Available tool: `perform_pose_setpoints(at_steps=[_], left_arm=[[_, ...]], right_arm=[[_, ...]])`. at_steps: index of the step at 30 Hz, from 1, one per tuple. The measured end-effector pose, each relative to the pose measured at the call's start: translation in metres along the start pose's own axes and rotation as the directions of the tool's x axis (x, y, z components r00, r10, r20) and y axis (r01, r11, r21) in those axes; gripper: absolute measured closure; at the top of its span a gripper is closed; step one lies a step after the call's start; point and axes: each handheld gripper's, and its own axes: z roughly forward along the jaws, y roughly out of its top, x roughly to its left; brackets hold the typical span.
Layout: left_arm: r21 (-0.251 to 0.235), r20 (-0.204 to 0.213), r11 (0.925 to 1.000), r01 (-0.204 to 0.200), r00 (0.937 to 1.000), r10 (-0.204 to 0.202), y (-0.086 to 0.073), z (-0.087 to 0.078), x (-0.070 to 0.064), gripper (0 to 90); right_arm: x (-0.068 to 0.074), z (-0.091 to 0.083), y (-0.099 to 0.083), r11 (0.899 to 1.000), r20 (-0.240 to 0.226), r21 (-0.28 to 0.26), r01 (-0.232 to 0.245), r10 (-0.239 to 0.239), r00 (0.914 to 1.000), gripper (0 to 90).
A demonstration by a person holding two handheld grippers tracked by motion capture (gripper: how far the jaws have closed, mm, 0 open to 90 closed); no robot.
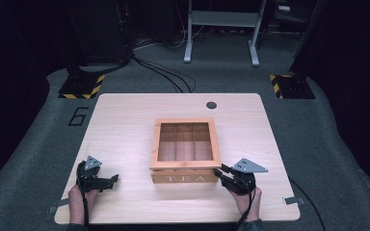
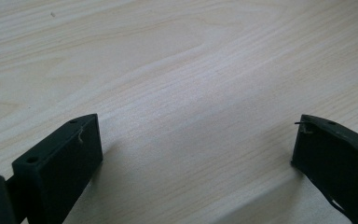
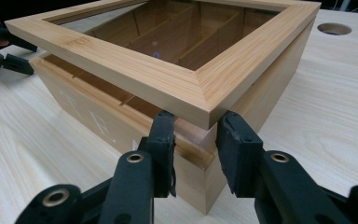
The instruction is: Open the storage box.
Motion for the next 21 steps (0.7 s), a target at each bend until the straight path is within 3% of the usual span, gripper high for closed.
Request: perform_pose_setpoints(at_steps=[15,21], left_arm=[[0.0,0.0,1.0,0.0,1.0,0.0,0.0,0.0,0.0,1.2],[0.001,0.0,1.0,0.0,1.0,0.0,0.0,0.0,0.0,1.2]], right_arm=[[0.003,0.001,0.011,0.998,0.057,-0.056,0.036,-0.032,0.9979,72.6],[0.002,0.002,0.017,0.996,0.061,-0.084,0.02,-0.015,0.998,76.2]])
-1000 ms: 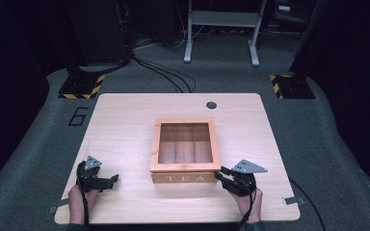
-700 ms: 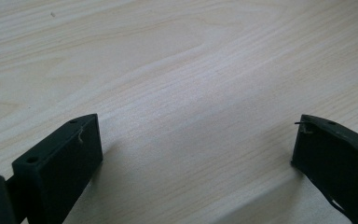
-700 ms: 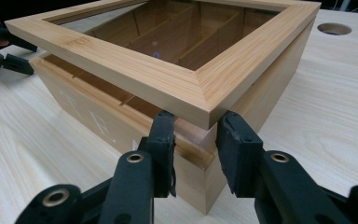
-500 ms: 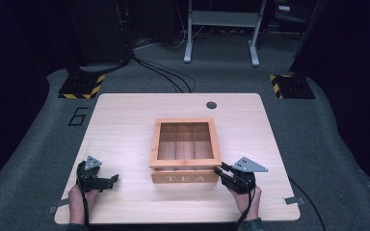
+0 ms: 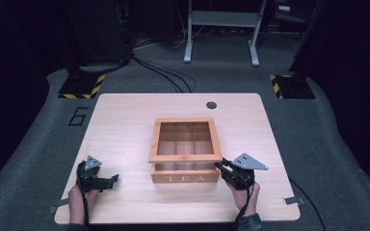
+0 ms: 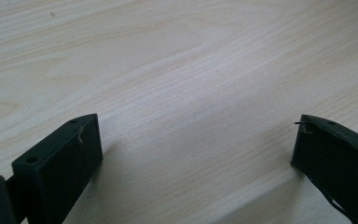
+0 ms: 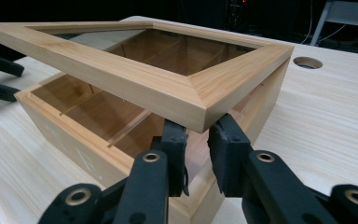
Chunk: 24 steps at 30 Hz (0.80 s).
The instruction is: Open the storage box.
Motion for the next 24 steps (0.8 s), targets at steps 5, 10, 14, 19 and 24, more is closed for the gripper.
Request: perform_pose_setpoints(at_steps=[5,10,14,19,24], left_arm=[[0.0,0.0,1.0,0.0,1.0,0.0,0.0,0.0,0.0,1.3],[0.001,0.0,1.0,0.001,1.0,-0.001,0.0,0.0,0.0,1.2],[0.001,0.001,1.0,0.001,1.0,-0.001,0.0,0.0,0.0,1.3],[0.001,0.0,1.0,0.001,1.0,-0.001,0.0,0.0,0.0,1.2],[0.0,0.0,1.0,0.001,1.0,-0.001,0.0,0.0,0.0,1.3]], right_arm=[[-0.002,0.001,0.007,0.999,-0.017,-0.021,-0.025,0.025,0.9995,77.1],[-0.004,0.004,0.016,0.997,-0.043,-0.037,-0.068,0.067,0.9968,79.7],[-0.003,0.007,0.027,0.998,-0.035,-0.044,-0.054,0.052,0.998,80.0],[-0.005,0.007,0.043,0.998,-0.024,-0.043,-0.036,0.035,0.9991,80.4],[-0.008,0.008,0.06,0.999,-0.017,-0.039,-0.025,0.025,0.9996,80.4]])
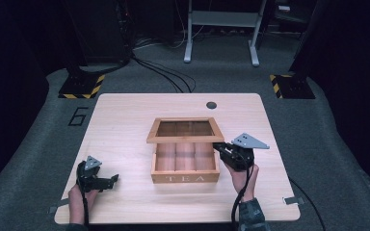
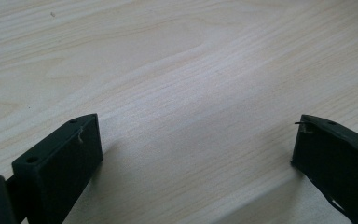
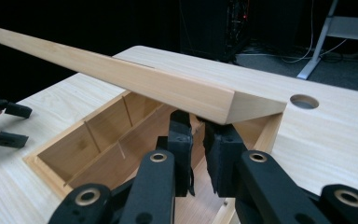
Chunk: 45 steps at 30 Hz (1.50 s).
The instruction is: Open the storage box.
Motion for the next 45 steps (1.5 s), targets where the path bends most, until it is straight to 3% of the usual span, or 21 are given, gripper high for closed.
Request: perform_pose_setpoints(at_steps=[20,45], left_arm=[[0.0,0.001,1.0,-0.002,1.0,0.002,0.0,0.0,0.0,1.2],[-0.003,0.0,1.0,-0.002,1.0,0.002,0.0,0.0,0.0,1.2]], right_arm=[[-0.012,0.01,0.042,0.999,0.004,-0.001,0.038,-0.038,0.9993,80.6],[-0.02,0.021,0.068,0.999,0.012,0.01,0.042,-0.042,0.9991,80.8]])
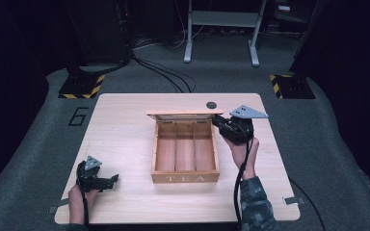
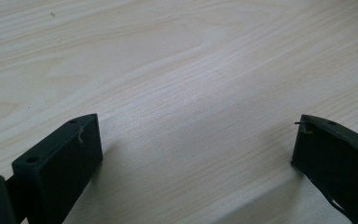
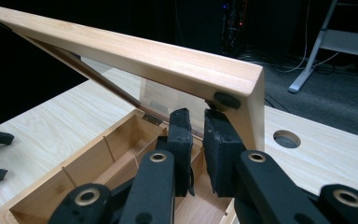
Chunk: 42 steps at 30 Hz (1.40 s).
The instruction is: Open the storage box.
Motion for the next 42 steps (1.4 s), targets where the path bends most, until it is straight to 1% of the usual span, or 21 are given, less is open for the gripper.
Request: perform_pose_setpoints(at_steps=[25,42], left_arm=[[-0.003,0.0,1.0,0.005,1.0,-0.005,0.0,0.0,0.0,1.3],[-0.004,0.0,1.0,0.004,1.0,-0.004,0.0,0.0,0.0,1.3]], right_arm=[[-0.013,0.015,0.023,1.0,0.004,0.018,-0.008,0.008,1.0,81.2],[-0.019,0.024,0.033,0.999,0.004,0.032,-0.016,0.015,0.9999,81.2]])
